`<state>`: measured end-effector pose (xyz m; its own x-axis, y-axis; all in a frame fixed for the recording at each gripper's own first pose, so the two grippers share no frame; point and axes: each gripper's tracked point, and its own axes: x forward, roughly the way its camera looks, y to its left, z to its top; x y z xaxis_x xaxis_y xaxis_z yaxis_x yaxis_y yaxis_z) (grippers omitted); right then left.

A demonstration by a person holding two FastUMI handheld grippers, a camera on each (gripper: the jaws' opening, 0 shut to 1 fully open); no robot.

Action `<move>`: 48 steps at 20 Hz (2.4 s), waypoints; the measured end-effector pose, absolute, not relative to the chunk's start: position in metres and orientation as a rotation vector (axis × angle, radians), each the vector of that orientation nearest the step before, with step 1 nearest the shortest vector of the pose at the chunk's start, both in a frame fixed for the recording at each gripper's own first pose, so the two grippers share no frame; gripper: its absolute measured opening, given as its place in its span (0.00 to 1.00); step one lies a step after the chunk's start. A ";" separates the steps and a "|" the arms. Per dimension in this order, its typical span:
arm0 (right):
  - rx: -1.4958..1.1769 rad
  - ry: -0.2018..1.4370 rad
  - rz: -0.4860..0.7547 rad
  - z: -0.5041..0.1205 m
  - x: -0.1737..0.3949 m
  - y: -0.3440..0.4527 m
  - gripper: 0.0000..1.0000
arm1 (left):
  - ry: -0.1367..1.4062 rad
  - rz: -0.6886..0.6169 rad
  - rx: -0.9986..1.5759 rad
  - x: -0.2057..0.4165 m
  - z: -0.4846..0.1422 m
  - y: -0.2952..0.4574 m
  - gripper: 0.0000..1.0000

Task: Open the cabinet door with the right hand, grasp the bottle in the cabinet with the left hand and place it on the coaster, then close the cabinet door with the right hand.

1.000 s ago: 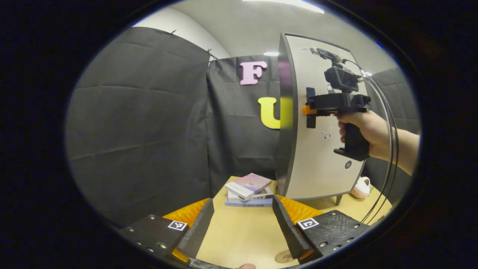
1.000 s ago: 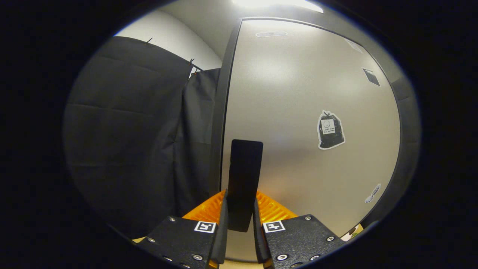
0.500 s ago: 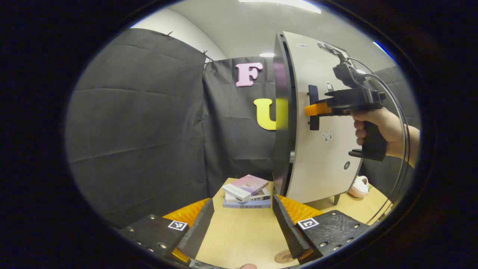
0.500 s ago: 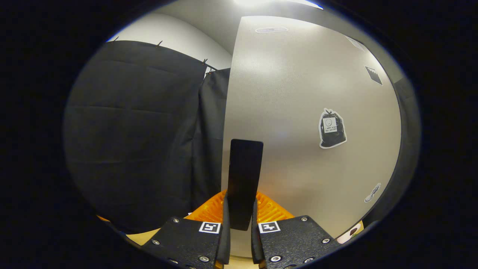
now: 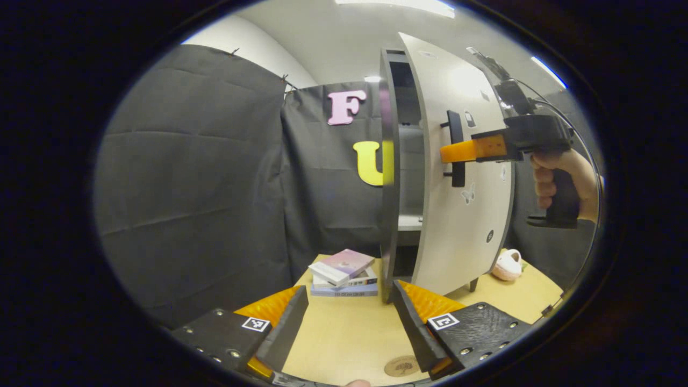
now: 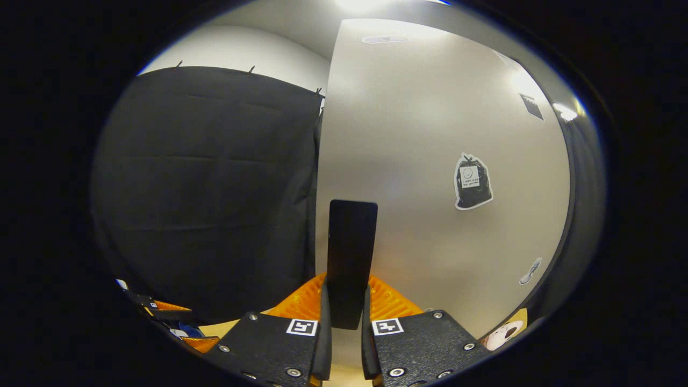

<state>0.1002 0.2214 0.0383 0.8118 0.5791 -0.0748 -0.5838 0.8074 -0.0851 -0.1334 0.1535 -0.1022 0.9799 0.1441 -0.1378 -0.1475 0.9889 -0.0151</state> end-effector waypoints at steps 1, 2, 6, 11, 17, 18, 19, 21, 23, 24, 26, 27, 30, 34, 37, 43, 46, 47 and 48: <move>-0.105 0.049 0.633 0.037 0.102 0.220 0.23 | 0.129 0.138 -0.019 -0.134 -0.099 0.149 0.90; -0.105 0.052 0.643 0.037 0.102 0.218 0.23 | 0.125 0.133 -0.008 -0.132 -0.096 0.145 0.90; -0.104 0.065 0.695 0.035 0.102 0.210 0.23 | 0.118 0.110 0.003 -0.125 -0.093 0.127 0.97; -0.102 0.067 0.771 0.035 0.090 0.198 0.23 | 0.125 0.076 0.011 -0.110 -0.092 0.106 0.97; -0.087 0.068 0.861 0.029 0.095 0.185 0.23 | 0.121 0.011 0.032 -0.086 -0.086 0.063 0.90; -0.091 0.070 0.866 0.028 0.097 0.184 0.23 | 0.118 0.001 0.036 -0.080 -0.085 0.056 0.90; -0.095 0.073 0.869 0.028 0.097 0.181 0.23 | 0.111 -0.013 0.038 -0.074 -0.083 0.047 0.90; -0.099 0.081 0.863 0.027 0.094 0.173 0.23 | 0.100 -0.019 0.053 -0.062 -0.079 0.036 0.90; -0.097 0.084 0.843 0.027 0.093 0.165 0.22 | 0.094 -0.021 0.055 -0.047 -0.076 0.025 0.90; -0.095 0.086 0.830 0.027 0.092 0.161 0.23 | 0.095 -0.020 0.055 -0.040 -0.075 0.020 0.90; -0.083 0.103 0.790 0.026 0.093 0.154 0.22 | 0.102 -0.015 0.061 -0.026 -0.074 0.012 0.90; -0.086 0.108 0.767 0.027 0.092 0.150 0.22 | 0.104 -0.017 0.062 -0.020 -0.074 0.007 0.90; -0.109 0.118 0.689 0.027 0.092 0.135 0.22 | 0.106 -0.031 0.054 0.000 -0.073 -0.009 0.90; -0.105 0.113 0.600 0.031 0.090 0.122 0.22 | 0.097 -0.073 0.063 0.024 -0.074 -0.040 0.90; -0.078 0.107 0.548 0.034 0.090 0.119 0.22 | 0.093 -0.092 0.061 0.032 -0.078 -0.056 0.90; -0.084 0.083 0.402 0.039 0.089 0.100 0.21 | 0.097 -0.090 0.076 0.058 -0.081 -0.066 0.90; -0.062 0.079 0.321 0.035 0.085 0.085 0.21 | 0.079 -0.078 0.077 0.078 -0.071 -0.060 0.90; -0.049 0.073 0.299 0.035 0.081 0.079 0.21 | 0.073 -0.077 0.075 0.084 -0.068 -0.060 0.90; -0.040 0.070 0.278 0.036 0.078 0.073 0.19 | 0.067 -0.077 0.076 0.091 -0.064 -0.059 0.90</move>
